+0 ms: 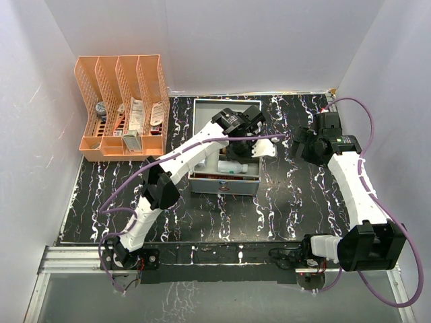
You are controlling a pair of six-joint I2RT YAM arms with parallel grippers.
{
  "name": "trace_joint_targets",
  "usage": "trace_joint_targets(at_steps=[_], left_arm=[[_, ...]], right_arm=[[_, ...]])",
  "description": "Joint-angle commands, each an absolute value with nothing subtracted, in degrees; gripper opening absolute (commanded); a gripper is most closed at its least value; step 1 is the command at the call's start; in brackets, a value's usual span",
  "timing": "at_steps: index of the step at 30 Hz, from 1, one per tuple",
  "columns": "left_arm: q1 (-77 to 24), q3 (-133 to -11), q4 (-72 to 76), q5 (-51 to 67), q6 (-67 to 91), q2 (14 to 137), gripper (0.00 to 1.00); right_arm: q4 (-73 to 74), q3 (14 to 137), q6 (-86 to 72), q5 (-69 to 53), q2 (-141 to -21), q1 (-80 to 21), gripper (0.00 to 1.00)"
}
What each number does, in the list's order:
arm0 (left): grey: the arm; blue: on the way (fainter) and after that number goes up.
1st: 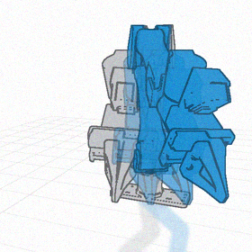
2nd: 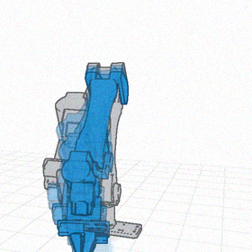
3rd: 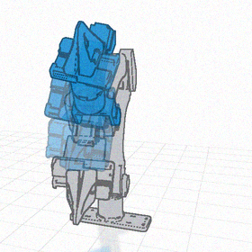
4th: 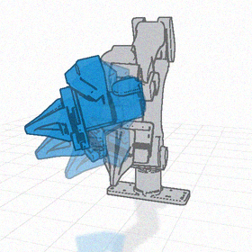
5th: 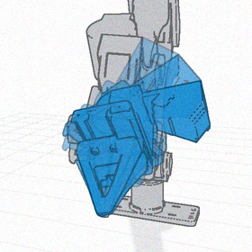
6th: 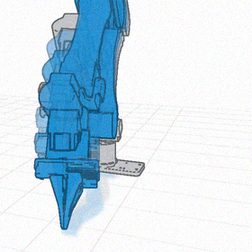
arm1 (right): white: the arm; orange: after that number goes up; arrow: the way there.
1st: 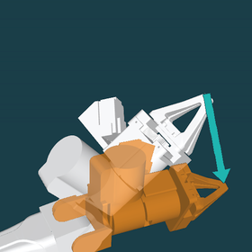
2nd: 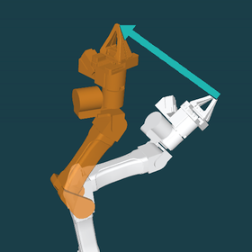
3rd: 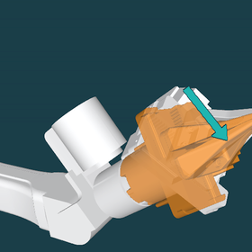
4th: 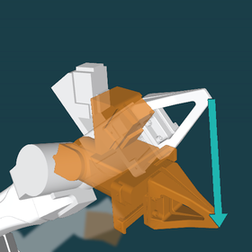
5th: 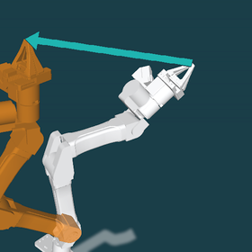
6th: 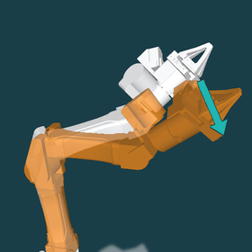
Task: Organize the medicine kit
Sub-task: Place the medicine box compartment inside the medicine box.
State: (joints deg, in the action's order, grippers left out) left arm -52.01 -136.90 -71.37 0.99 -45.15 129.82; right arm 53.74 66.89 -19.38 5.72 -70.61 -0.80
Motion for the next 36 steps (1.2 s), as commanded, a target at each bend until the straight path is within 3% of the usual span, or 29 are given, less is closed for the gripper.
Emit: trace_joint_targets(at_steps=[1,10,36], left_arm=[[-52.23,-137.20,-72.89,-0.97,-43.52,127.47,0.00],[-51.71,-130.28,-69.37,-1.58,-43.28,125.66,0.00],[-49.31,-132.99,-70.29,3.31,-43.53,129.73,0.00]], right_arm=[[50.89,66.54,-18.26,4.96,-69.54,-0.35,0.98],[50.98,66.69,-17.86,4.47,-69.43,-0.35,0.98],[50.49,66.27,-18.34,3.93,-70.19,-0.31,0.98]])
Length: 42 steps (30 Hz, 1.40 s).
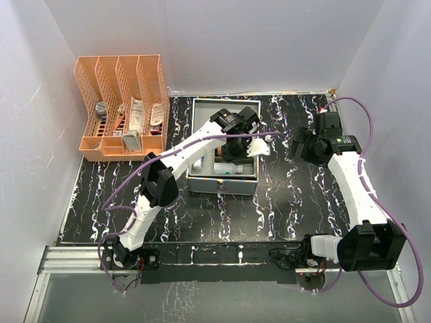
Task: Organize the medicine kit
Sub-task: Place the medicine box compartment inside the medicine box.
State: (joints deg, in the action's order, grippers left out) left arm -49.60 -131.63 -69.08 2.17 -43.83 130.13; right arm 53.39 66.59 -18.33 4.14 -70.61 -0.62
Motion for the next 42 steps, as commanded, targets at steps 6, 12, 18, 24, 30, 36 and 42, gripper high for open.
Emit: trace_joint_targets(at_steps=[6,12,18,24,30,36,42], left_arm=[[-49.26,-130.66,-68.49,4.06,-42.90,129.85,0.00],[-49.31,-129.96,-67.60,4.82,-42.56,130.66,0.00],[-49.31,-128.90,-67.80,5.19,-42.75,130.69,0.00],[-49.31,-130.33,-68.84,5.18,-42.63,130.54,0.00],[-49.27,-131.73,-70.13,5.37,-41.39,129.74,0.34],[-49.31,-134.33,-69.81,4.54,-39.38,128.74,0.66],[-49.26,-137.94,-68.32,3.05,-36.50,126.65,0.73]], right_arm=[[51.01,66.01,-18.36,4.02,-69.80,0.40,0.98],[51.67,66.16,-18.06,4.15,-69.54,1.30,0.98],[51.68,66.18,-17.99,4.22,-69.49,1.40,0.98],[51.26,65.67,-18.29,3.86,-69.37,1.41,0.98],[50.59,65.48,-18.55,3.26,-69.52,1.45,0.98],[50.53,65.93,-18.17,2.94,-69.96,1.41,0.98],[50.35,67.36,-17.35,2.10,-70.97,1.41,0.98]])
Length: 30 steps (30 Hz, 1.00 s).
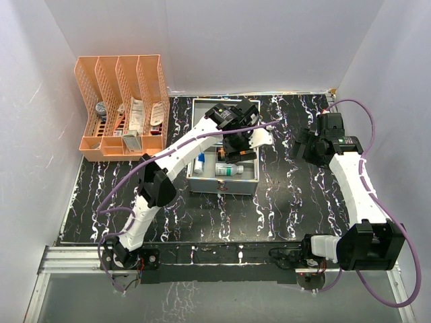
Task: Organize the medicine kit
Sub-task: Place the medicine box compartment inside the medicine box, then close the medicine box at the center of the board.
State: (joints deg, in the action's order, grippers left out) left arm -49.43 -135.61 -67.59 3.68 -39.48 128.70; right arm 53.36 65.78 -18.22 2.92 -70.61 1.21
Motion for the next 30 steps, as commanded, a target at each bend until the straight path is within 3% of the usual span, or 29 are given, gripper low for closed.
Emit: trace_joint_targets(at_steps=[1,9,16,30], left_arm=[[-49.30,-137.98,-68.03,2.77,-36.07,126.06,0.74],[-47.31,-137.38,-60.27,-2.67,-30.39,119.71,0.78],[-38.65,-136.51,-51.40,-3.60,-24.24,114.85,0.85],[-20.69,-135.05,-46.49,11.52,-11.31,118.59,0.89]], right_arm=[[50.16,67.76,-17.38,1.83,-71.32,1.41,0.98],[49.04,72.67,-17.70,-0.04,-75.51,1.41,0.98],[47.16,76.44,-19.80,-1.48,-77.30,1.20,0.98],[38.65,92.42,-23.54,4.72,-89.56,-13.20,0.97]])
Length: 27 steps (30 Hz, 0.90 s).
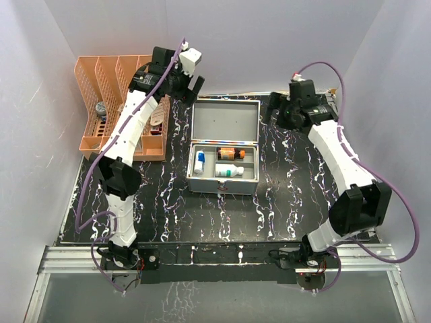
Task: Organize the medicine kit
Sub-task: Close the medicine box at the center of the board.
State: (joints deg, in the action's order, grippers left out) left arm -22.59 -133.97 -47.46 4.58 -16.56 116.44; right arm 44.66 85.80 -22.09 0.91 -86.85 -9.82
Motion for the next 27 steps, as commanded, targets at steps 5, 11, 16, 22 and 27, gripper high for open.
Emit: trace_joint_targets(at_steps=[5,11,16,22,27], left_arm=[[-17.07,-135.96,-43.31,16.46,-8.44,121.66,0.89],[-13.94,-140.59,-38.76,22.77,-4.79,125.11,0.90],[-12.03,-138.95,-34.32,36.27,-0.21,124.91,0.90],[-9.22,-133.61,-28.55,50.47,4.15,123.27,0.93],[-7.57,-132.26,-25.08,63.28,8.25,124.63,0.99]], right_arm=[[36.68,97.66,-24.92,7.17,-95.08,-14.93,0.90],[31.63,99.25,-29.06,9.47,-97.39,-15.08,0.98],[29.93,101.50,-29.44,8.99,-99.39,-15.10,0.98],[28.20,100.37,-30.64,10.82,-99.40,-14.80,0.98],[27.51,99.36,-35.36,12.60,-101.92,-13.36,0.98]])
